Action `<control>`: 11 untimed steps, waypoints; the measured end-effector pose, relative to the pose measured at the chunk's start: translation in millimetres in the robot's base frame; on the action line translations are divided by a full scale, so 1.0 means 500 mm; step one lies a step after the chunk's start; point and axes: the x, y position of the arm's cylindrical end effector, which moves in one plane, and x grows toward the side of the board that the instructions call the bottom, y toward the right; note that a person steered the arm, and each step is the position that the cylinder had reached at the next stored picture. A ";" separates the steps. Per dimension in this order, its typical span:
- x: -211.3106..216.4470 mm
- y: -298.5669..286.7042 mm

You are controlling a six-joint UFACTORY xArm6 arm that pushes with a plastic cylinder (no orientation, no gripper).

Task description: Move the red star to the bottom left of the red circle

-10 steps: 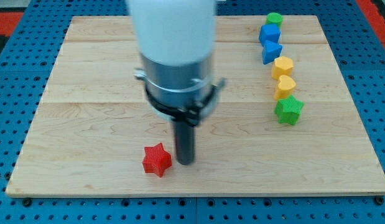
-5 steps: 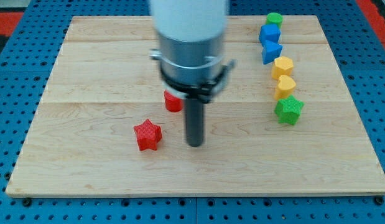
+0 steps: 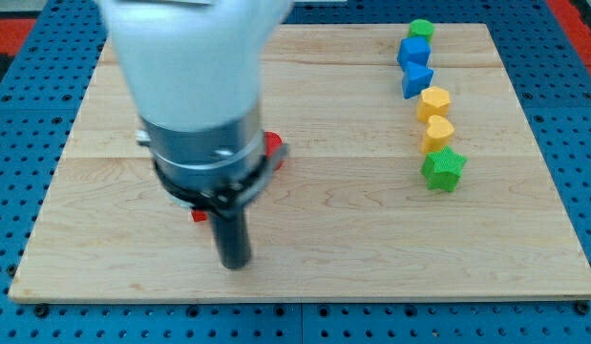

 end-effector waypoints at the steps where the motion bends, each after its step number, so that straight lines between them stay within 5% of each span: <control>1: -0.073 -0.015; 3: -0.029 -0.044; 4: -0.033 -0.152; 5: -0.151 -0.257; 6: -0.156 -0.070; 8: -0.038 -0.001; 9: -0.023 0.125; 10: -0.116 0.095; 11: -0.115 0.042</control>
